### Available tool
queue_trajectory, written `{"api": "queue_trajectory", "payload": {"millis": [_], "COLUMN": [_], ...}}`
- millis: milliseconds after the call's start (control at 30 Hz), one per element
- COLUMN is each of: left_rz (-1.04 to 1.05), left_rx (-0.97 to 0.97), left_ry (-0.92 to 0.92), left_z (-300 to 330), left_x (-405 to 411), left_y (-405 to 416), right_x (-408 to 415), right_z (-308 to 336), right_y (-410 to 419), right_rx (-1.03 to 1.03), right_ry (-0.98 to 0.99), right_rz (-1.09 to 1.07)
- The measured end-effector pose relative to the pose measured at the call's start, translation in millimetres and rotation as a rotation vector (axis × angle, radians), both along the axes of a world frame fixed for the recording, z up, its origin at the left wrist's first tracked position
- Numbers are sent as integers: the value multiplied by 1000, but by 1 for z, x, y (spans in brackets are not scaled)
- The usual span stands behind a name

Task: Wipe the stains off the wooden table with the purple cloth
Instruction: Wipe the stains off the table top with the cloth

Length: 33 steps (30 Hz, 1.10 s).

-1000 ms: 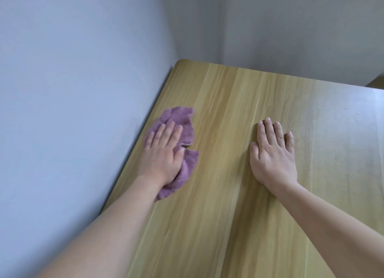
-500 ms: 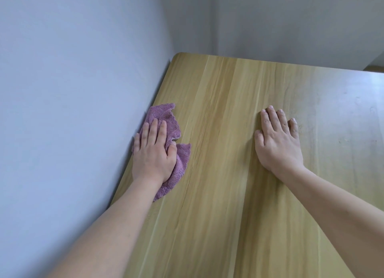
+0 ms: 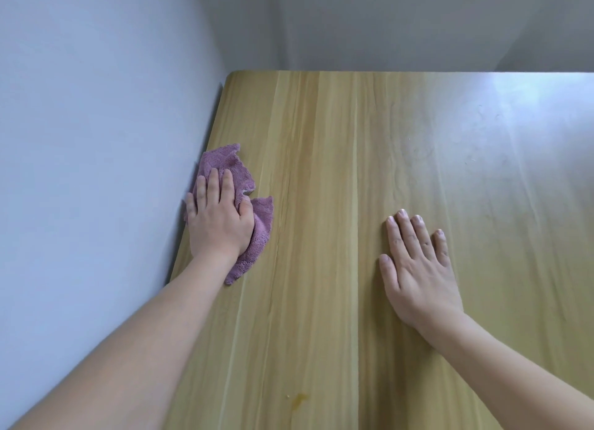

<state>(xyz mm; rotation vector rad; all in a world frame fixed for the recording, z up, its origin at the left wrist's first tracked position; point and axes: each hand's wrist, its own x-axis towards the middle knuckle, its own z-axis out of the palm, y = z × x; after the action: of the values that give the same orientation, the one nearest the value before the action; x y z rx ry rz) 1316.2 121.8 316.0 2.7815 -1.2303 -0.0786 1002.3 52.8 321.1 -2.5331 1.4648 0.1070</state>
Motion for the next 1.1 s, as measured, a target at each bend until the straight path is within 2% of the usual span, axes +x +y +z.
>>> {"api": "queue_trajectory", "payload": {"millis": [167, 300, 467, 600, 833, 967, 1033, 1100], "left_rz": [20, 109, -284, -446, -141, 57, 14, -169], "left_rx": [42, 50, 56, 88, 68, 78, 67, 52], "left_ry": [0, 35, 61, 35, 6, 21, 35, 44], "left_z": [0, 4, 0, -2, 1, 2, 3, 1], "left_x": [0, -47, -159, -135, -28, -56, -97, -148], "left_y": [-5, -27, -55, -33, 64, 50, 29, 12], "right_x": [1, 0, 0, -1, -1, -2, -2, -2], "right_z": [-3, -5, -5, -7, -8, -7, -7, -7], "right_y": [-3, -3, -4, -6, -5, -6, -5, -5], "right_rx": [-18, -18, -38, -56, -54, -61, -58, -54], "right_ry": [-17, -39, -59, -52, -48, -50, -50, -49], "right_rz": [-1, 3, 5, 7, 5, 11, 11, 5]}}
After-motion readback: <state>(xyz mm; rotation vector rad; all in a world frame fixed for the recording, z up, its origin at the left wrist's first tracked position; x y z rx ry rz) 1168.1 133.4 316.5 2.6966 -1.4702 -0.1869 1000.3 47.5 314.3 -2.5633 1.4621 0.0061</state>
